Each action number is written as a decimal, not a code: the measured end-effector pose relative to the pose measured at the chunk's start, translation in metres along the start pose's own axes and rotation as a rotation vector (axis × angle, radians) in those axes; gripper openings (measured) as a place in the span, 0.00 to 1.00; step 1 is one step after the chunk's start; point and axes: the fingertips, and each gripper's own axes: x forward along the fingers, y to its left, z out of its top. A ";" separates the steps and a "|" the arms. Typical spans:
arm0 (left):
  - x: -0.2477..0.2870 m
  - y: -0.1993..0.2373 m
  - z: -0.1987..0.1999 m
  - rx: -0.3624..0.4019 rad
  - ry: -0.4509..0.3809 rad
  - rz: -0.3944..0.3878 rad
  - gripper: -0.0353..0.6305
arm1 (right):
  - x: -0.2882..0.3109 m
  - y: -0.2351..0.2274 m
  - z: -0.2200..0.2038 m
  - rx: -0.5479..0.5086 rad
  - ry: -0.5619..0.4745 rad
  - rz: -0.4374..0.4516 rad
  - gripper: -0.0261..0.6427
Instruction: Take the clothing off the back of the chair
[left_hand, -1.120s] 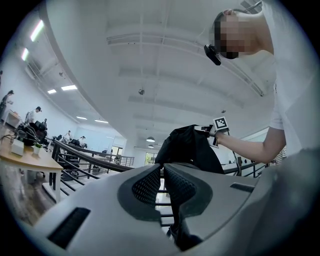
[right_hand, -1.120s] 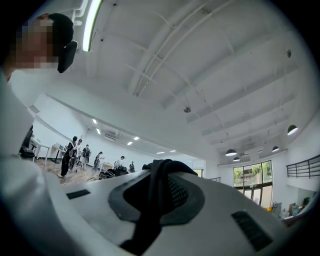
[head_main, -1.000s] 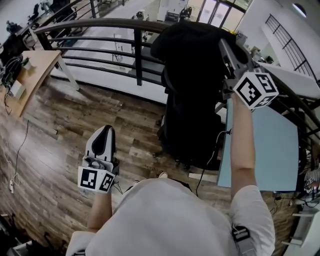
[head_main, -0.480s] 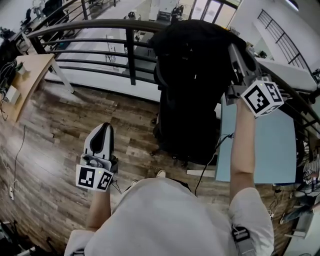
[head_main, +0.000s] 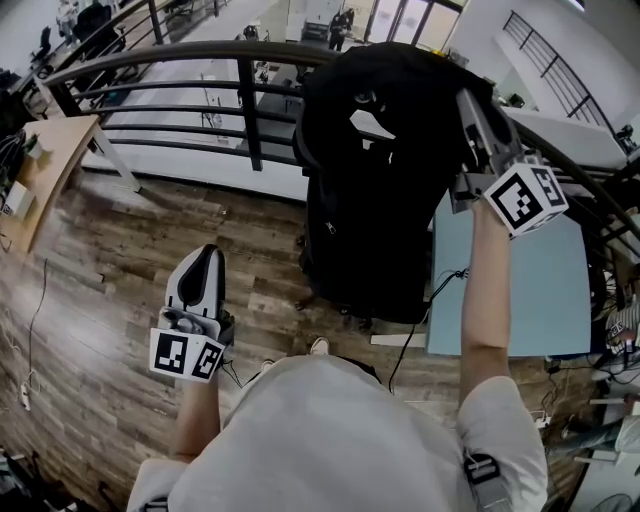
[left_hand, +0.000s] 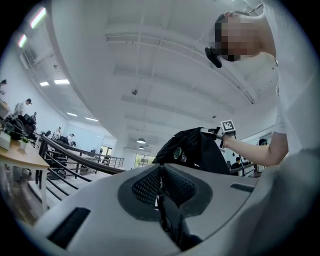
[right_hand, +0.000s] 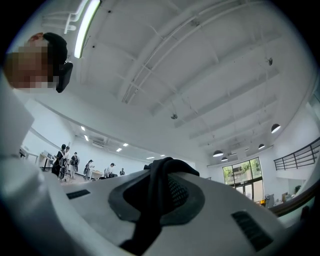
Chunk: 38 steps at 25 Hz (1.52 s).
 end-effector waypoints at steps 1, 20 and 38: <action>0.000 -0.001 -0.001 0.000 0.001 -0.003 0.11 | -0.004 -0.001 -0.001 0.002 0.001 -0.006 0.10; -0.001 0.002 0.005 0.030 -0.004 -0.007 0.11 | -0.077 -0.033 -0.016 0.076 0.013 -0.126 0.10; -0.022 0.032 0.016 0.077 -0.005 0.059 0.11 | -0.247 -0.004 -0.008 0.027 0.060 -0.365 0.10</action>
